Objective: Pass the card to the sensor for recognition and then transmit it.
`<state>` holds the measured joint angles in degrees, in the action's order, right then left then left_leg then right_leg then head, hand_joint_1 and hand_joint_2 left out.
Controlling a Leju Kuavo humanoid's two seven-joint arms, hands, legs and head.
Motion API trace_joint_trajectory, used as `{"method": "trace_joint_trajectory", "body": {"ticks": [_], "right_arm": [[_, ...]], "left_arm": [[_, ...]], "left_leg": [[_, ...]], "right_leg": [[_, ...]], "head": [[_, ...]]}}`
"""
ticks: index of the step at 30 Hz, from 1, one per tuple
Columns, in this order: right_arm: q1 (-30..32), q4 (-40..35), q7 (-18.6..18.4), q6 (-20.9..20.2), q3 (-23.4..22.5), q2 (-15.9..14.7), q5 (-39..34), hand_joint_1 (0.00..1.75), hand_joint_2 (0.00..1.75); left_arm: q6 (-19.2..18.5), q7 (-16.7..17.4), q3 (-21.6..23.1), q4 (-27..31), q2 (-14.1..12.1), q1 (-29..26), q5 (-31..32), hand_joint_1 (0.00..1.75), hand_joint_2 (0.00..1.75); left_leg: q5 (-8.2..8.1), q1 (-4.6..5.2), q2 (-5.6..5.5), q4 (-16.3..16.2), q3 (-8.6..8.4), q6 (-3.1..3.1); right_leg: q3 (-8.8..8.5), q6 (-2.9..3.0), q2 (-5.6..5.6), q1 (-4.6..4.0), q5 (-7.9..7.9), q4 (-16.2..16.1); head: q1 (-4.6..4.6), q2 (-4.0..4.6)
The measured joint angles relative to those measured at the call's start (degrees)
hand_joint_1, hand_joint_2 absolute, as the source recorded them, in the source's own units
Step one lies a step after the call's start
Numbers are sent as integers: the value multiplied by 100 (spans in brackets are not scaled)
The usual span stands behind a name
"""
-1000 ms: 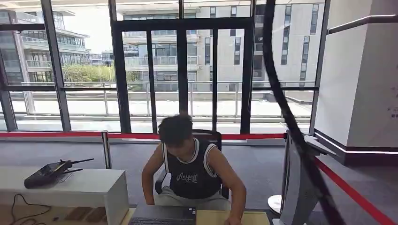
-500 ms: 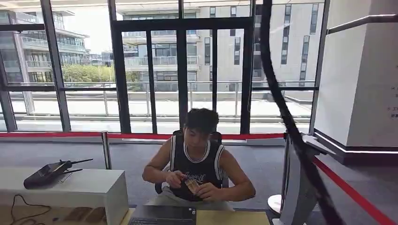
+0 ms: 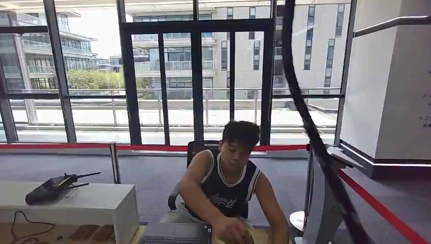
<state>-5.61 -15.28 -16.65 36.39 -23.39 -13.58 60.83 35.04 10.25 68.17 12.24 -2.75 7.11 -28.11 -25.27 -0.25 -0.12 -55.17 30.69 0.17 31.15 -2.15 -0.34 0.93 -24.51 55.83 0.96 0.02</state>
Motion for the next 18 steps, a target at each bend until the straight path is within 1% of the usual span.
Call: {"method": "trace_joint_trajectory", "body": {"ticks": [3, 9, 12, 18], "right_arm": [[1, 90, 7, -105, -48, 97, -118, 0, 0], [-4, 241, 74, -523, -225, 300, -486, 0, 0], [-6, 313, 20, -911, -302, 405, -503, 0, 0], [-9, 394, -57, -1268, -332, 564, -394, 0, 0]], "left_arm": [[0, 2, -22, 0, -4, 0, -35, 0, 0], [-2, 63, -37, 0, -11, -1, -116, 0, 0], [0, 35, -72, 0, -13, -3, -151, 0, 0], [-28, 39, -120, 0, -13, -2, -138, 0, 0]], "left_leg": [[0, 1, 0, 0, 0, 0], [0, 1, 0, 0, -1, 0], [0, 0, 0, 0, -1, 0], [0, 0, -1, 1, -1, 0]], "right_leg": [[0, 0, 0, 1, 0, 0], [-2, 0, 0, 1, 0, 0], [-2, 0, 0, 0, 0, 0], [-2, 0, 0, 0, 0, 1]], "head": [[2, 0], [-2, 0], [-2, 0], [4, 0]]}}
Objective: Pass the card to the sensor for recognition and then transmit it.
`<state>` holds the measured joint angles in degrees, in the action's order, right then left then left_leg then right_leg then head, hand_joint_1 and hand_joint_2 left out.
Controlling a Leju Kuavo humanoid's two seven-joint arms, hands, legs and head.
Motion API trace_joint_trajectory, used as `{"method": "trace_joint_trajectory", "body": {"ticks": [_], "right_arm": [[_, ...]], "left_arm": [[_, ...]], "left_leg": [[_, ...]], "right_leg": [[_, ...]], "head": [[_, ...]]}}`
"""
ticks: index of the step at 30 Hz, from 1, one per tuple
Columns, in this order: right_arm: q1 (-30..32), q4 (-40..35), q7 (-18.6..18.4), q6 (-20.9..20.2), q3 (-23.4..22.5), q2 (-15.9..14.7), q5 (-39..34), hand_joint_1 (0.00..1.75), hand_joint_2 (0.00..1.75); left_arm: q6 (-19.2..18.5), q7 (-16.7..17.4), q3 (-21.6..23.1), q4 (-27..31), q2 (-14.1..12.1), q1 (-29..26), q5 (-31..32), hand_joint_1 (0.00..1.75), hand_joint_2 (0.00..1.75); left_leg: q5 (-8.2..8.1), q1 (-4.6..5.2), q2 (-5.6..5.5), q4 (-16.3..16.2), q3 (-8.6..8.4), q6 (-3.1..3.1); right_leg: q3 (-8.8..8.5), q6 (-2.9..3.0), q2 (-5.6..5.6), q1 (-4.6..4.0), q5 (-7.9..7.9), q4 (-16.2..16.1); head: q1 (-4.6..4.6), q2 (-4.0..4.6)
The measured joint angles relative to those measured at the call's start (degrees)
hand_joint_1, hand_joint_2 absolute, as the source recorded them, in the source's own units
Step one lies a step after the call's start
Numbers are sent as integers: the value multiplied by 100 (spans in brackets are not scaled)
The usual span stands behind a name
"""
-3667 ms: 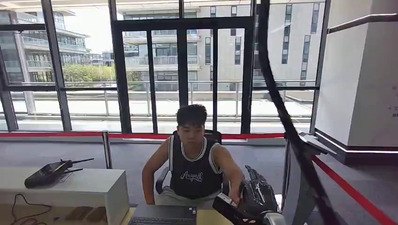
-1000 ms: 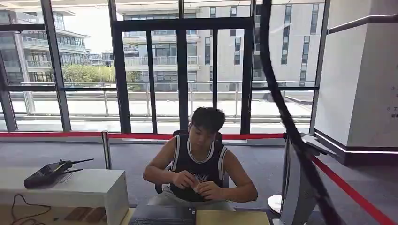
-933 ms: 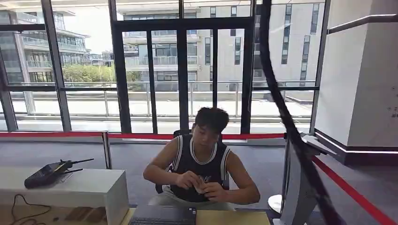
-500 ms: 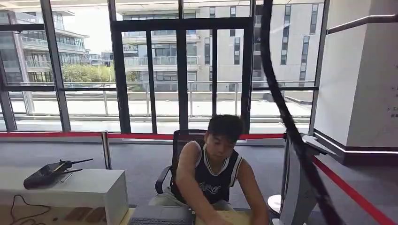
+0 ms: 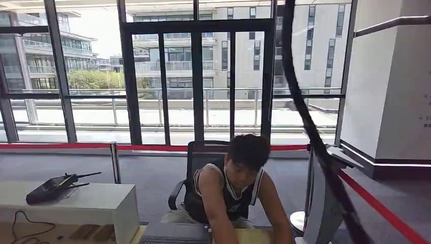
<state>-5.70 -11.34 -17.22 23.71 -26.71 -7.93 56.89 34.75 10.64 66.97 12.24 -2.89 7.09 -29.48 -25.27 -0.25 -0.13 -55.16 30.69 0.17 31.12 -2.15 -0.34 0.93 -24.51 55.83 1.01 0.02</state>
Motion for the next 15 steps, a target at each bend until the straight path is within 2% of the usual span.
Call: {"method": "trace_joint_trajectory", "body": {"ticks": [7, 15], "right_arm": [[-1, 59, -140, -277, -2, 116, 20, 0, 0], [-2, 85, -159, -323, -2, 175, 22, 0, 0]], "left_arm": [[7, -44, -7, 0, -7, 1, 31, 0, 0], [-33, -98, -7, 0, -17, 1, 70, 0, 0]], "left_leg": [[0, 1, 0, 0, -1, 0], [0, 0, 0, 0, -1, 0]], "right_leg": [[-1, 0, 0, 1, 0, 0], [-1, 0, 0, 0, 0, 0]], "head": [[0, 0], [2, 0]]}}
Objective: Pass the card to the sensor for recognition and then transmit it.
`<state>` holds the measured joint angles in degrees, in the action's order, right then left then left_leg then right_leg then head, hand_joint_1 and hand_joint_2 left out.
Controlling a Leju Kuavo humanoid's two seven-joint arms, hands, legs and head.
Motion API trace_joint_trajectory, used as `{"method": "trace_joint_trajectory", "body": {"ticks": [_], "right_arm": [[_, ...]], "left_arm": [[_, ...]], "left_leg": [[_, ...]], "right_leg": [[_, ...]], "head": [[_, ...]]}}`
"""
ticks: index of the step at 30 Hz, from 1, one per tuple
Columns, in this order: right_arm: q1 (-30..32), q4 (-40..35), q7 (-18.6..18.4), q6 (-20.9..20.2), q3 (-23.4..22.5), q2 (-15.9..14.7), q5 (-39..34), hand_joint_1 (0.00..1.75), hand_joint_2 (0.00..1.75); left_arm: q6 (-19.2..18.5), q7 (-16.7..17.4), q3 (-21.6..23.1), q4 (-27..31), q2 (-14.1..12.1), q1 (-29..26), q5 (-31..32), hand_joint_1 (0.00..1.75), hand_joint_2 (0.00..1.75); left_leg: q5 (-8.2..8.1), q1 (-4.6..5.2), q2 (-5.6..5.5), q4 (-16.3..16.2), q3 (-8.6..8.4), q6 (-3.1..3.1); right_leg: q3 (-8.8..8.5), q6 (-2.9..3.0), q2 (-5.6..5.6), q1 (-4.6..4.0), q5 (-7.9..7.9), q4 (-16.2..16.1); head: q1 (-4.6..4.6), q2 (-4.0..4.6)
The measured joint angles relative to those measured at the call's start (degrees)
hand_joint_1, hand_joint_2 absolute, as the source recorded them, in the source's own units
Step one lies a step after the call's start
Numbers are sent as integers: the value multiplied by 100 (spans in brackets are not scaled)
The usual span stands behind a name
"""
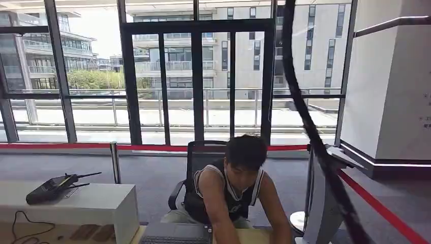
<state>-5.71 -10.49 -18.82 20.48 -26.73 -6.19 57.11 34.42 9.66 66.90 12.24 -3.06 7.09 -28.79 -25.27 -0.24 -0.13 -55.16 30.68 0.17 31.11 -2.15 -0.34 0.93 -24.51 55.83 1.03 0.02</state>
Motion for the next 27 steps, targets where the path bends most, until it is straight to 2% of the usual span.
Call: {"method": "trace_joint_trajectory", "body": {"ticks": [12, 27], "right_arm": [[-6, 0, 151, -74, 0, 13, 87, 0, 0], [-6, 2, 171, -201, 0, 44, 120, 0, 0]], "left_arm": [[-22, -2, 0, 0, -2, 0, -15, 0, 0], [-22, -31, -2, 0, -13, -1, -50, 0, 0]], "left_leg": [[0, 0, 0, 0, 0, 0], [0, 0, 0, 0, 0, 0]], "right_leg": [[0, 0, 0, 0, 0, 0], [0, 0, 0, 0, 0, 0]], "head": [[4, 0], [7, 0]]}}
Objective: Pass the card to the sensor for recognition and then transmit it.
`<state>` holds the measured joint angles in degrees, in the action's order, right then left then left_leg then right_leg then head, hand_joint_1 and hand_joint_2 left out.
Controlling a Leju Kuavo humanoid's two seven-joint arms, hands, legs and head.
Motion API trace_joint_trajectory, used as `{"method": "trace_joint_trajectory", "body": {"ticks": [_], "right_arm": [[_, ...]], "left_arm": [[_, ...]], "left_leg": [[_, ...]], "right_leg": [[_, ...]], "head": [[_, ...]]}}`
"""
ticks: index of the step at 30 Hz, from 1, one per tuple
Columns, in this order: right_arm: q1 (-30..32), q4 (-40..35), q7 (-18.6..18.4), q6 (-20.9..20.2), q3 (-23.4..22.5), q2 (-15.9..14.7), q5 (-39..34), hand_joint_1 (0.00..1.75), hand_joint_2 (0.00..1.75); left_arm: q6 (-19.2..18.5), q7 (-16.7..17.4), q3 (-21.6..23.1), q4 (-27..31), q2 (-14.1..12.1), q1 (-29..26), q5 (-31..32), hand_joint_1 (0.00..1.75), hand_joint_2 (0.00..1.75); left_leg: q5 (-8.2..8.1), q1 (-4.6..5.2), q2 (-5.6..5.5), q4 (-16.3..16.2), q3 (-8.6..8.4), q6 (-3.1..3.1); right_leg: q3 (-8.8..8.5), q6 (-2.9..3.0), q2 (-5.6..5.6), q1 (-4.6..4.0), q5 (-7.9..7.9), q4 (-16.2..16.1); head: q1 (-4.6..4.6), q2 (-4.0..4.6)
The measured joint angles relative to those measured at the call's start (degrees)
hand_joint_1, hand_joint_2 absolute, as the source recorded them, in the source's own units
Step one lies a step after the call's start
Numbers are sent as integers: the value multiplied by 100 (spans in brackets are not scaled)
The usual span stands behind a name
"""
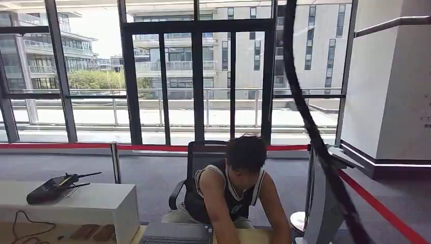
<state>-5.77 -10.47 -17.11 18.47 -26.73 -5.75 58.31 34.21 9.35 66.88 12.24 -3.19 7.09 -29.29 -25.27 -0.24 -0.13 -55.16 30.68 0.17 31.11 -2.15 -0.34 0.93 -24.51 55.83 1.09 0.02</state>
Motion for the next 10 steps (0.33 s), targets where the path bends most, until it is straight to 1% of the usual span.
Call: {"method": "trace_joint_trajectory", "body": {"ticks": [10], "right_arm": [[0, 0, -72, -28, 0, 7, -11, 0, 0]], "left_arm": [[-22, 28, 0, 0, -4, 0, 24, 0, 0]], "left_leg": [[0, 0, 0, 0, 0, 0]], "right_leg": [[0, 0, 0, 0, 0, 0]], "head": [[2, 0]]}}
